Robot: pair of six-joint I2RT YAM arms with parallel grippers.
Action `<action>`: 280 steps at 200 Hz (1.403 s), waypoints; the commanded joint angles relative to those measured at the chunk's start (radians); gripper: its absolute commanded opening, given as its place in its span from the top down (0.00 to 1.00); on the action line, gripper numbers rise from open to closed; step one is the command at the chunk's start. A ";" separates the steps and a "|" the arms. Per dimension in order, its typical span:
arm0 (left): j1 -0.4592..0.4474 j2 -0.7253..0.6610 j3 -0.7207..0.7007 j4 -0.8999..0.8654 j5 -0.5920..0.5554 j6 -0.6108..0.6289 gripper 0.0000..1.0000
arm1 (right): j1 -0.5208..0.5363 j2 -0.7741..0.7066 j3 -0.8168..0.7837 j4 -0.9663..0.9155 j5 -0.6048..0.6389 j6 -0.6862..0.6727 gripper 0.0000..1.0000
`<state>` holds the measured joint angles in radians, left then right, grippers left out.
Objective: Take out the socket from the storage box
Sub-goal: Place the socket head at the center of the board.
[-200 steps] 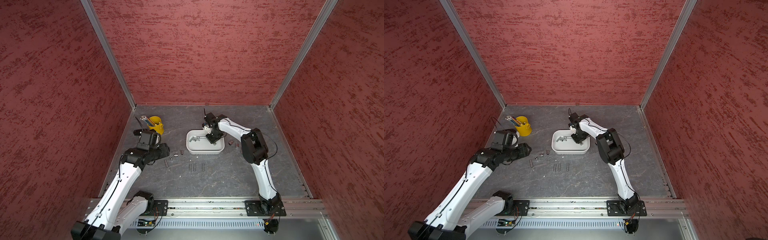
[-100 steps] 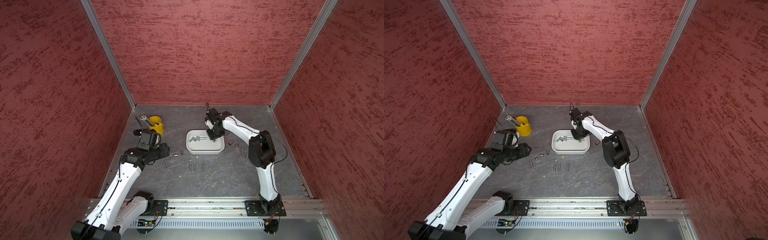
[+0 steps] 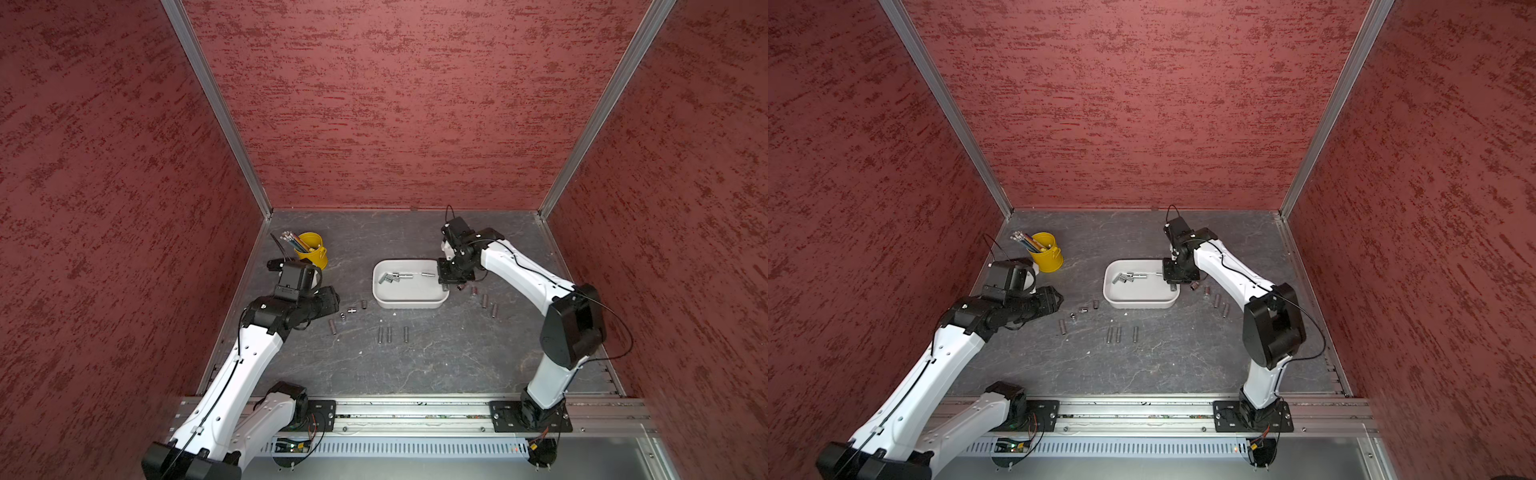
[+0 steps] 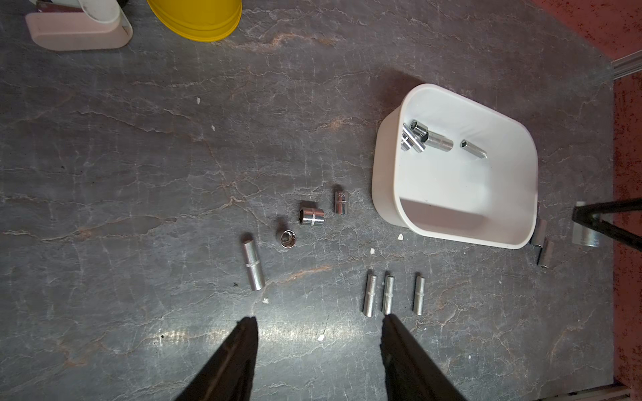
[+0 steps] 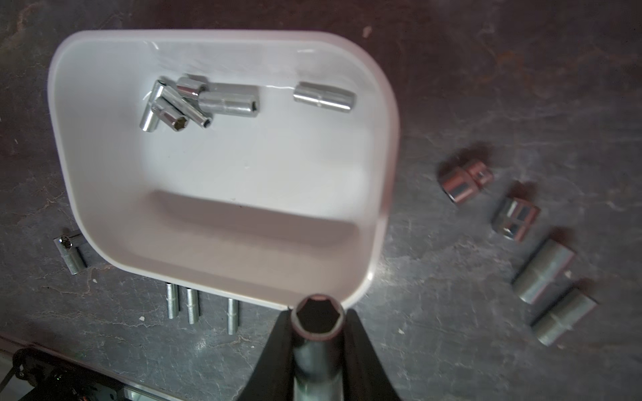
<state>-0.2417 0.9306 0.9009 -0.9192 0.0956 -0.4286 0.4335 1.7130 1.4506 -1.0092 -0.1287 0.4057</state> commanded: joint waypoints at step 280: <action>-0.013 -0.002 -0.004 0.016 -0.006 0.017 0.40 | -0.483 -0.152 -0.618 0.347 0.095 0.054 0.68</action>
<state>-0.2520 0.9363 0.9009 -0.9192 0.0959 -0.4286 -0.0460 1.5562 0.8276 -0.6765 -0.0559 0.4606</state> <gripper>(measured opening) 0.595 0.295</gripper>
